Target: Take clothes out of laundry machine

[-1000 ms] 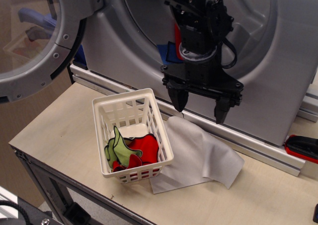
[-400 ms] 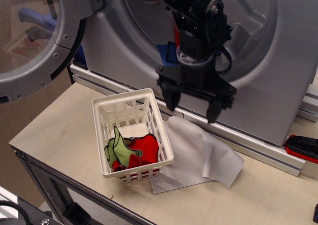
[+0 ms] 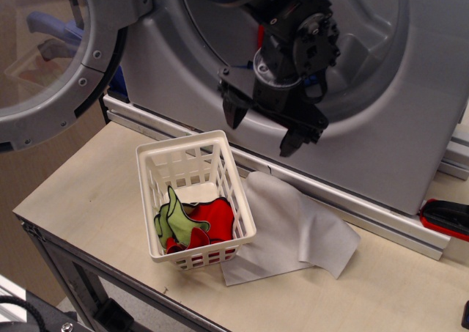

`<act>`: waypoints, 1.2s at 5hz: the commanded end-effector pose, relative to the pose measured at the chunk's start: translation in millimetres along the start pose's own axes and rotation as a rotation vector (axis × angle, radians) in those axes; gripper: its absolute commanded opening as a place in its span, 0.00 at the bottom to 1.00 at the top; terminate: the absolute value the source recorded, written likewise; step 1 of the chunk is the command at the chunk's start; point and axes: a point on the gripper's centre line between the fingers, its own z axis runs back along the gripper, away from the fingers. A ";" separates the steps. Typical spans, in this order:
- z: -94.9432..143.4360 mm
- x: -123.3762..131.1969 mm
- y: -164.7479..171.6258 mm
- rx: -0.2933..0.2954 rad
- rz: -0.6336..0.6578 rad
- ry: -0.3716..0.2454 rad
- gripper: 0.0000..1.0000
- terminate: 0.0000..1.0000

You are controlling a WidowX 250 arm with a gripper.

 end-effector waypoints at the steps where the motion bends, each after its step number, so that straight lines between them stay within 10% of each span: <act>1: 14.1 51.9 16.7 -0.119 0.069 -0.210 1.00 0.00; 4: 8.7 89.3 29.7 0.038 0.075 -0.326 1.00 0.00; 6: -24.8 91.3 27.3 -0.096 0.145 -0.302 1.00 0.00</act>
